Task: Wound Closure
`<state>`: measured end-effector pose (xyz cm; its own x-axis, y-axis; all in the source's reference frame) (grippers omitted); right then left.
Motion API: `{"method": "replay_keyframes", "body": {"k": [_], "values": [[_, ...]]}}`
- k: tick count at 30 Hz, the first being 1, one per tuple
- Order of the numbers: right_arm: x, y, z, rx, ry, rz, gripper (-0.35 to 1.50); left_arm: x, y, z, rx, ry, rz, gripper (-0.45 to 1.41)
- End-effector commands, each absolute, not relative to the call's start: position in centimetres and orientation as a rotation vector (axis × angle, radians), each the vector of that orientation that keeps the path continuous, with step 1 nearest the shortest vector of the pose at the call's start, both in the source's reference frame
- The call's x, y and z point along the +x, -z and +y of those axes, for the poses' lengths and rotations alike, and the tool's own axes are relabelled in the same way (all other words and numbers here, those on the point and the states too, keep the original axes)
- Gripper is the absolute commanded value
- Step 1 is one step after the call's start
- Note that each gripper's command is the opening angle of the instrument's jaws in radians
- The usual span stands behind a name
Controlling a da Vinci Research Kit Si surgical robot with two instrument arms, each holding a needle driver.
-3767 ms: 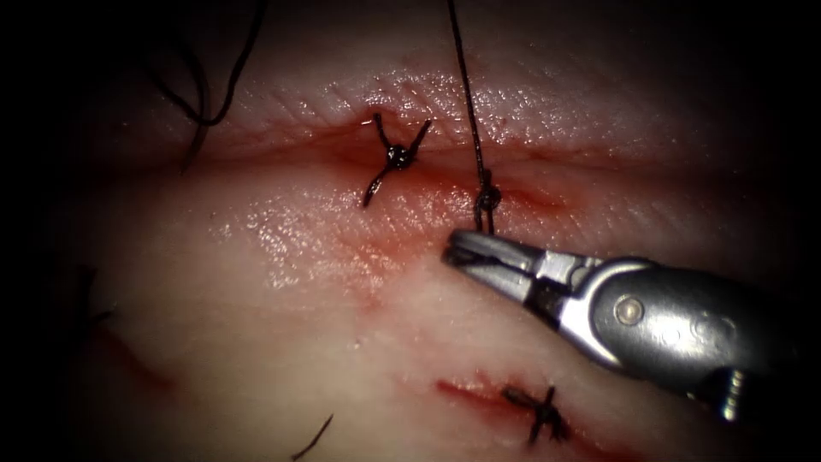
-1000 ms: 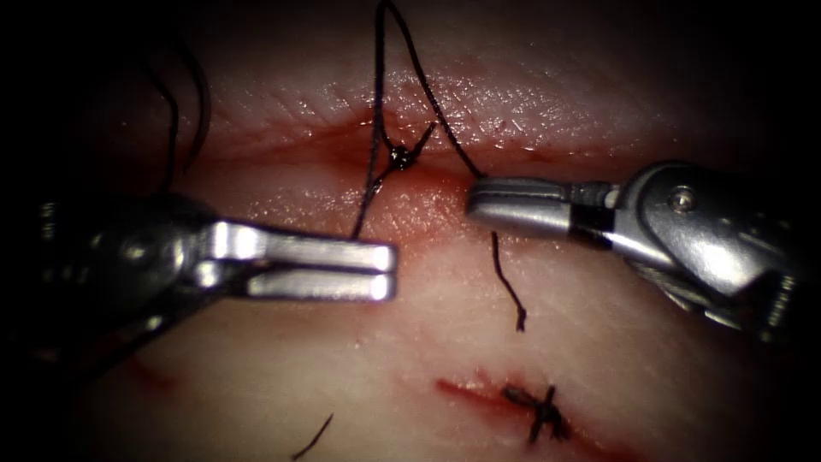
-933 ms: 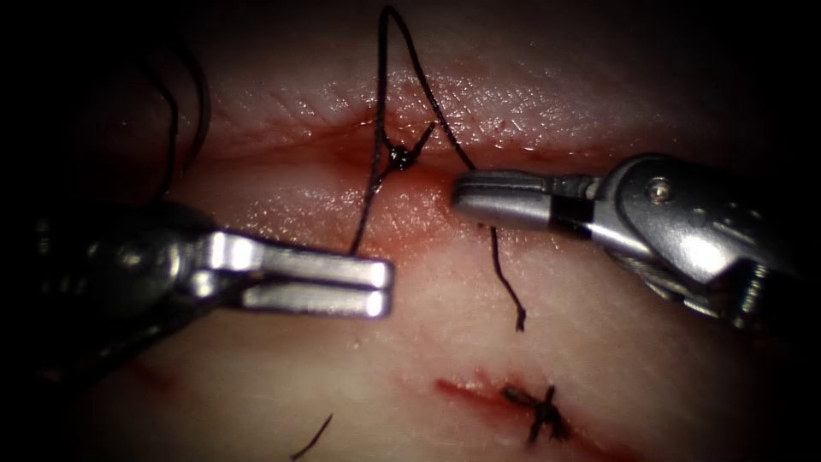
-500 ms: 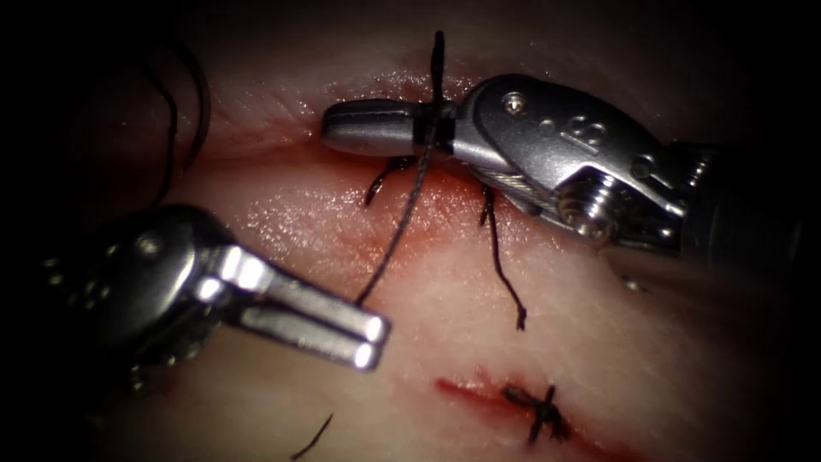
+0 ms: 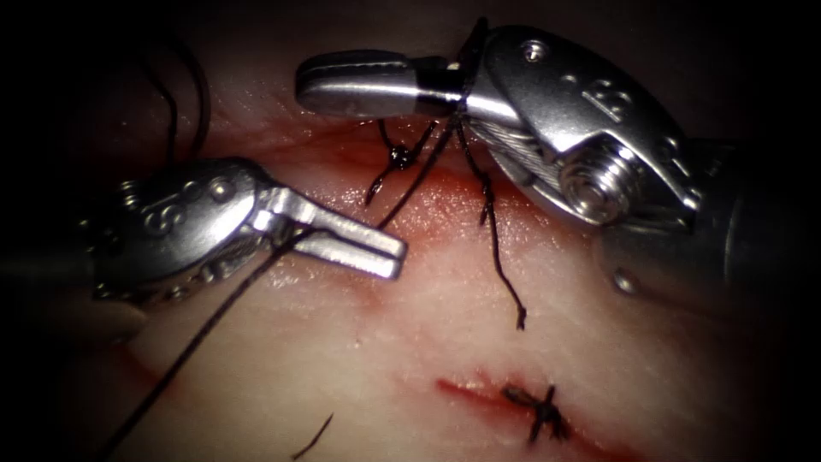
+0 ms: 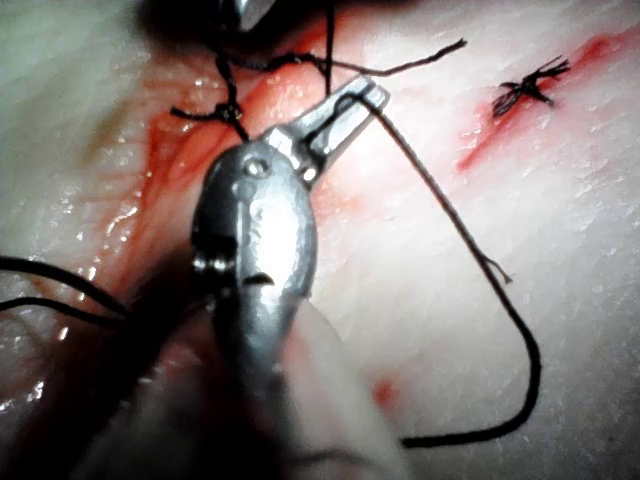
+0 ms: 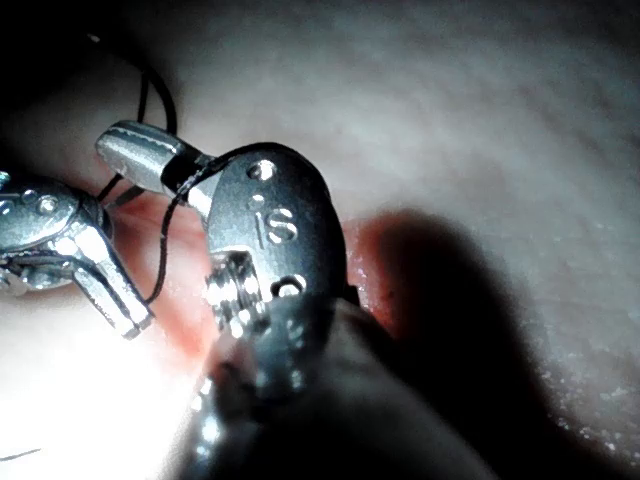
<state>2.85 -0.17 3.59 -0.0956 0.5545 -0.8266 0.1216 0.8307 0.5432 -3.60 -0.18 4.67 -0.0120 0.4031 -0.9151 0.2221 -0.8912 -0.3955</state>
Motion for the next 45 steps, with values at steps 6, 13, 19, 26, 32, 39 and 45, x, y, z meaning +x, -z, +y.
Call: {"method": "replay_keyframes", "body": {"k": [6, 13, 19, 26, 32, 39, 45], "values": [[2.8, -3.61, -0.15, 0.61, -0.309, 1.694, -0.35, -3.62, -4.68, -0.01, -2.095, -2.018, -0.684, -0.45], [2.68, -3.58, -0.19, 0.789, -0.063, 1.633, -0.35, -3.61, -4.67, 0.2, -2.111, -2.01, -0.66, -0.45], [2.57, -3.5, -0.3, 0.875, 0.207, 1.526, -0.35, -3.71, -4.81, 0.34, -2.103, -2.017, -0.633, -0.45], [2.48, -3.42, -0.4, 0.838, 0.404, 1.401, -0.35, -3.81, -4.93, 0.39, -2.089, -2.025, -0.607, -0.45], [2.44, -3.37, -0.51, 0.78, 0.472, 1.399, -0.32, -3.83, -4.93, 0.38, -2.087, -2.026, -0.604, -0.45], [2.4, -3.36, -0.77, 0.761, 0.569, 1.318, 0.21, -3.83, -4.92, 0.38, -2.086, -2.026, -0.604, -0.45], [2.34, -3.47, -0.88, 0.713, 0.581, 1.279, 0.56, -3.81, -4.91, 0.33, -2.086, -2.031, -0.602, -0.45]]}}
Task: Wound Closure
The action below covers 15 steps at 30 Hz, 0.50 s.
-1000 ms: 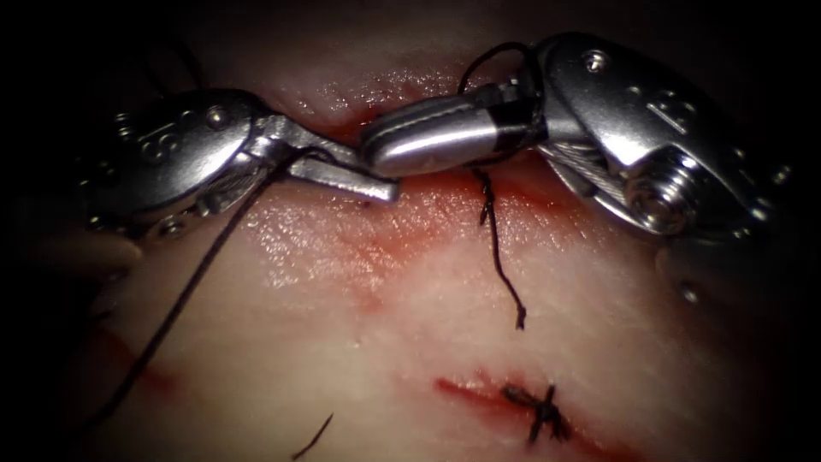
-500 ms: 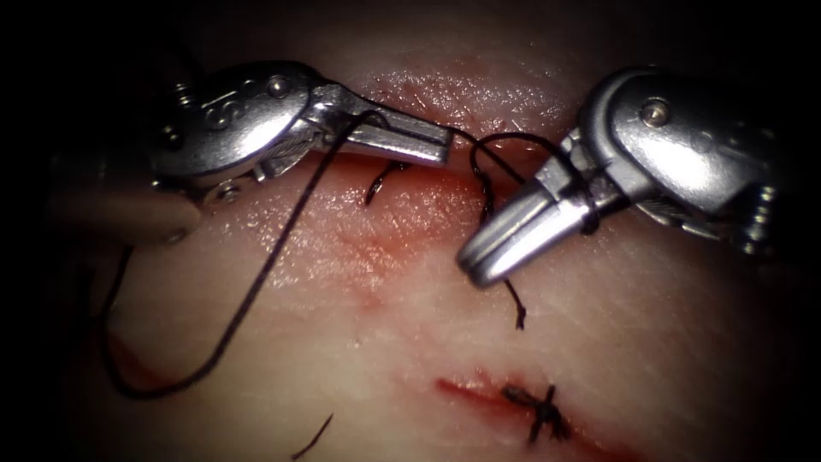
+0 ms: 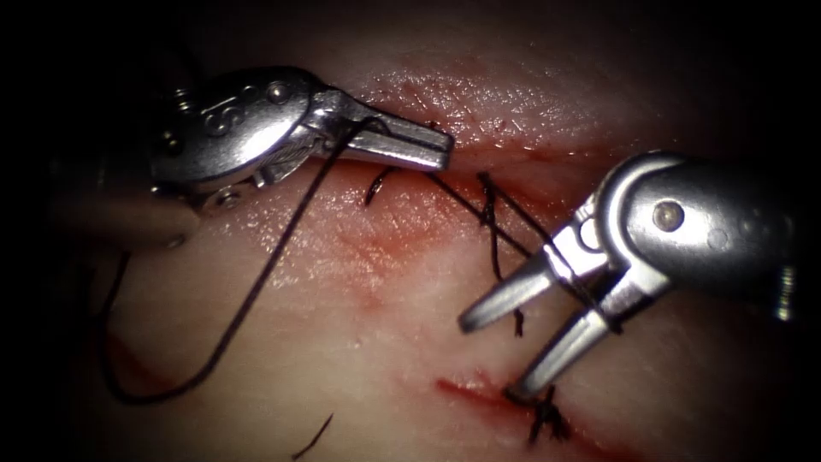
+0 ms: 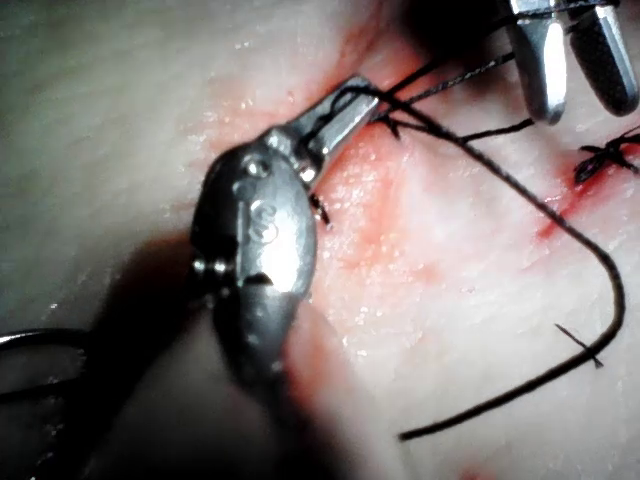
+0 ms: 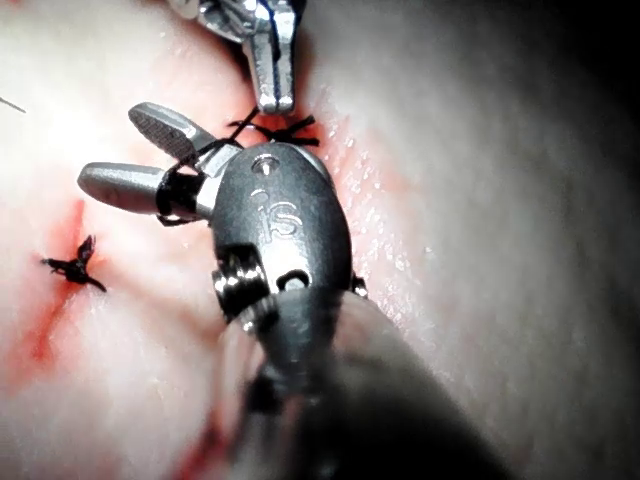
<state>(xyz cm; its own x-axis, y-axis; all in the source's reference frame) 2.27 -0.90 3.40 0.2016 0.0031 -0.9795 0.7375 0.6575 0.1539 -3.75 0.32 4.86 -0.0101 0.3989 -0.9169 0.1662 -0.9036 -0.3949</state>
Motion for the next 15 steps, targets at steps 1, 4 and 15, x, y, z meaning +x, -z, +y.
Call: {"method": "replay_keyframes", "body": {"k": [1, 4, 15], "values": [[2.33, -3.49, -0.88, 0.707, 0.578, 1.277, 0.56, -3.81, -4.92, 0.32, -2.086, -2.031, -0.602, -0.45], [2.32, -3.53, -0.87, 0.679, 0.573, 1.265, 0.69, -3.81, -4.92, 0.31, -2.086, -2.032, -0.601, -0.45], [2.37, -3.71, -0.88, 0.591, 0.618, 1.199, 0.69, -3.81, -4.93, 0.25, -2.085, -2.039, -0.596, -0.45]]}}
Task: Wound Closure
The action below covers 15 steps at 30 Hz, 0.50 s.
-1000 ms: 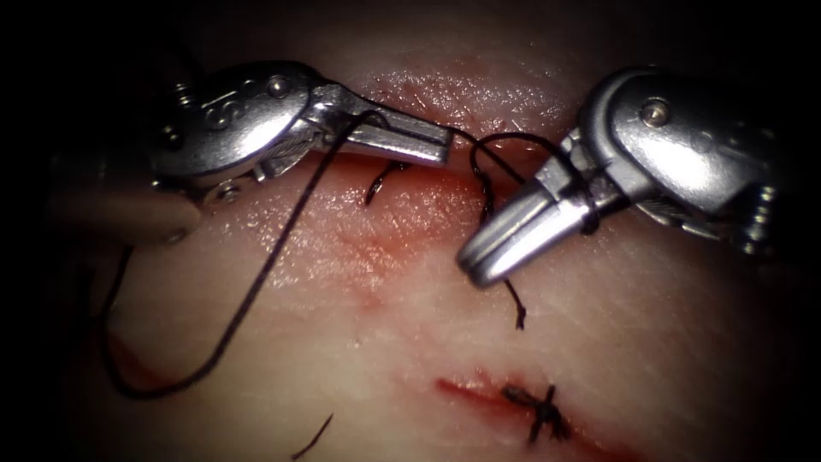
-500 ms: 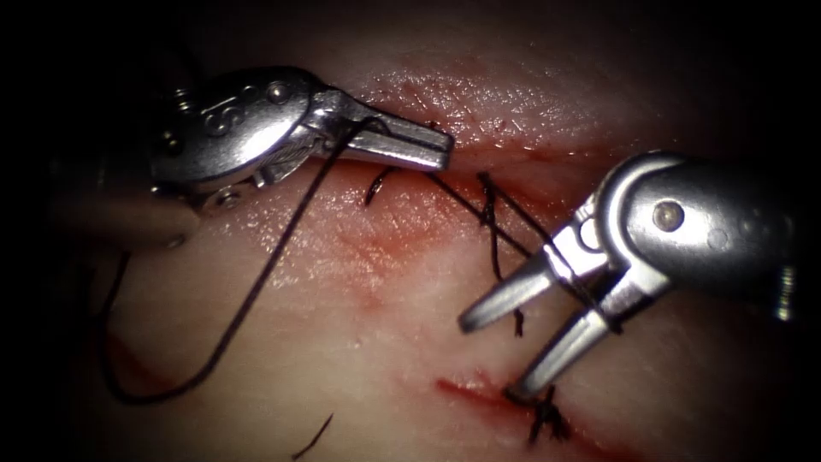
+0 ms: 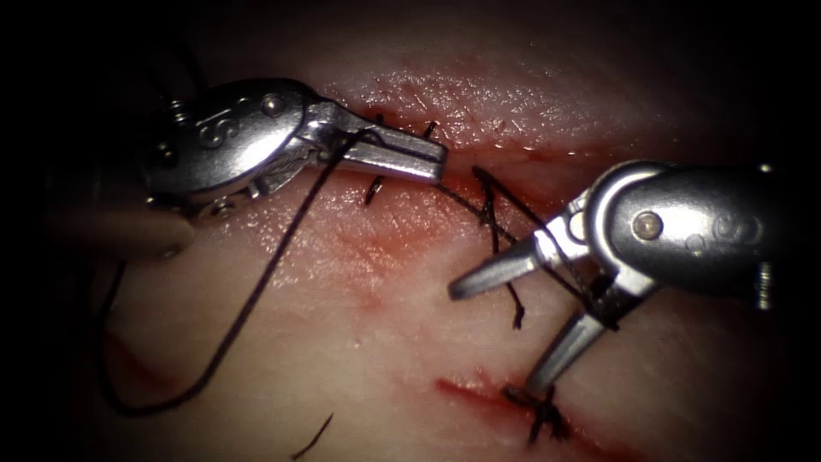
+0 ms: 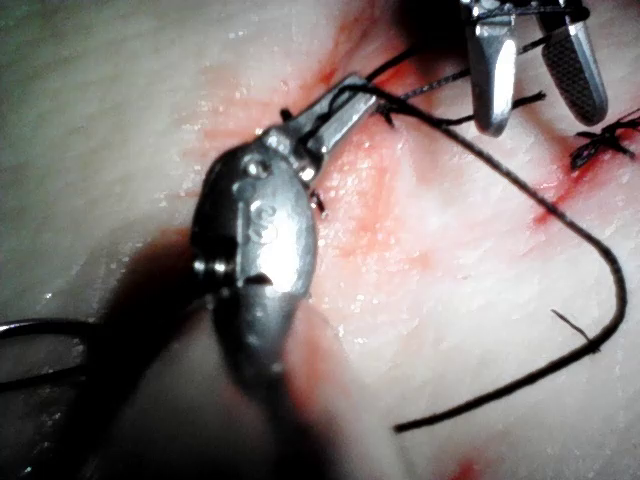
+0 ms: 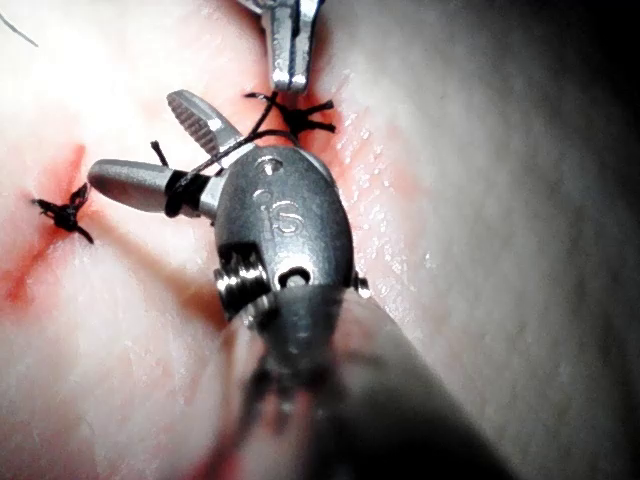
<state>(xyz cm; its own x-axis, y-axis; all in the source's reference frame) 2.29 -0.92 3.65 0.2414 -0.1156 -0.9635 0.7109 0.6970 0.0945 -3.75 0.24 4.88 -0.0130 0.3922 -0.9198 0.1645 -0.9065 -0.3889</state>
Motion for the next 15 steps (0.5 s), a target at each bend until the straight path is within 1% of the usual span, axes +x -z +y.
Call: {"method": "replay_keyframes", "body": {"k": [1, 3, 4, 5, 6, 9, 15], "values": [[2.36, -3.72, -0.88, 0.59, 0.621, 1.193, 0.64, -3.8, -4.93, 0.25, -2.085, -2.039, -0.596, -0.45], [2.36, -3.76, -0.88, 0.584, 0.631, 1.184, 0.51, -3.79, -4.92, 0.24, -2.085, -2.04, -0.597, -0.45], [2.35, -3.77, -0.88, 0.583, 0.633, 1.181, 0.37, -3.79, -4.92, 0.24, -2.085, -2.04, -0.597, -0.45], [2.35, -3.78, -0.88, 0.582, 0.637, 1.172, 0.17, -3.79, -4.91, 0.23, -2.085, -2.04, -0.597, -0.45], [2.34, -3.79, -0.87, 0.578, 0.643, 1.157, -0.35, -3.79, -4.91, 0.22, -2.085, -2.04, -0.598, -0.45], [2.31, -3.8, -0.84, 0.586, 0.662, 1.128, -0.35, -3.77, -4.88, 0.18, -2.084, -2.041, -0.598, -0.45], [2.29, -3.72, -0.7, 0.574, 0.628, 1.14, -0.35, -3.77, -4.76, 0.02, -2.077, -2.048, -0.592, -0.45]]}}
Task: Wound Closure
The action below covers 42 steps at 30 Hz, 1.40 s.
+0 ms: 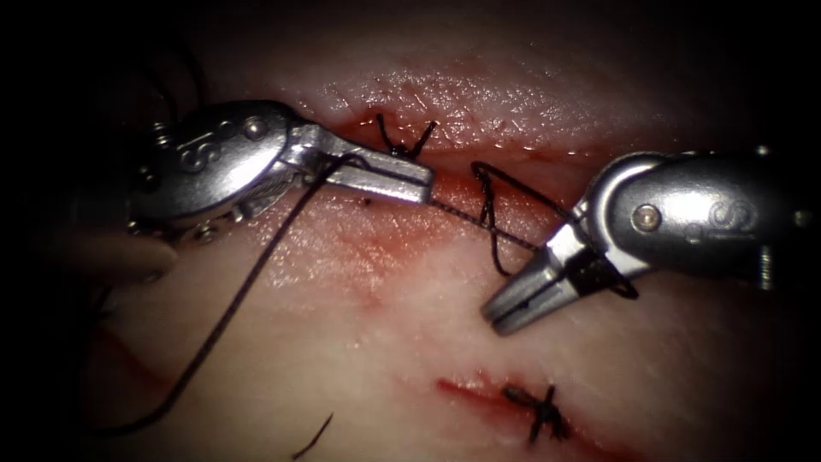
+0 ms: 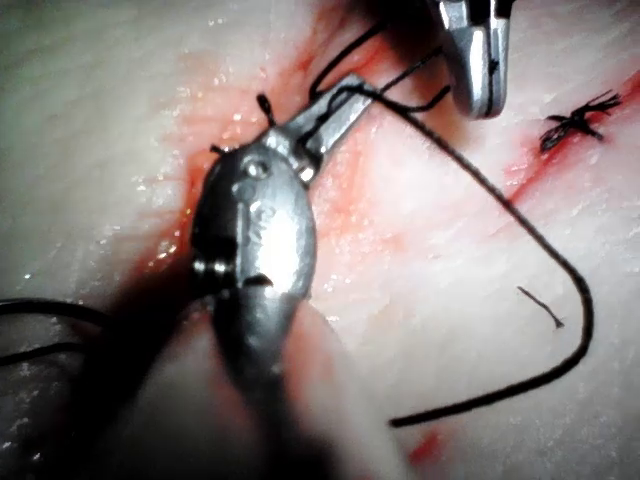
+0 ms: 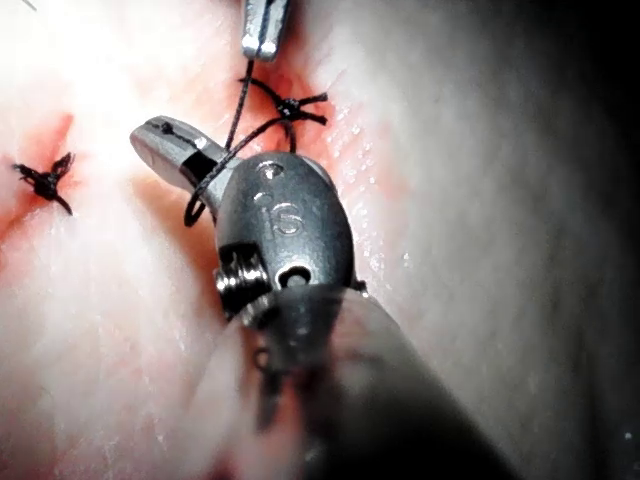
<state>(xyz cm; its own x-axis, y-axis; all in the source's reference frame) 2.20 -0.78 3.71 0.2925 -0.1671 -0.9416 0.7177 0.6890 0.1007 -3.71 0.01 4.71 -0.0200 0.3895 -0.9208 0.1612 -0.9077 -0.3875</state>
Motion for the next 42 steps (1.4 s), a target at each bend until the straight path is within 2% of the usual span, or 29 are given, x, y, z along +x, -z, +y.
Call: {"method": "replay_keyframes", "body": {"k": [1, 14, 31, 42], "values": [[2.29, -3.7, -0.7, 0.574, 0.617, 1.149, -0.35, -3.78, -4.7, 0.0, -2.081, -2.048, -0.595, -0.45], [2.33, -3.7, -0.4, 0.59, 0.512, 1.278, -0.35, -3.94, -4.6, -0.8, -2.052, -2.142, -0.613, -0.45], [2.2, -4.3, -0.1, 0.602, 0.397, 1.275, -0.35, -4.12, -3.9, -2.0, -2.073, -2.153, -0.787, -0.45], [2.3, -4.4, 0.1, 0.589, 0.365, 1.262, -0.35, -4.09, -3.5, -2.4, -2.084, -2.157, -0.82, -0.45]]}}
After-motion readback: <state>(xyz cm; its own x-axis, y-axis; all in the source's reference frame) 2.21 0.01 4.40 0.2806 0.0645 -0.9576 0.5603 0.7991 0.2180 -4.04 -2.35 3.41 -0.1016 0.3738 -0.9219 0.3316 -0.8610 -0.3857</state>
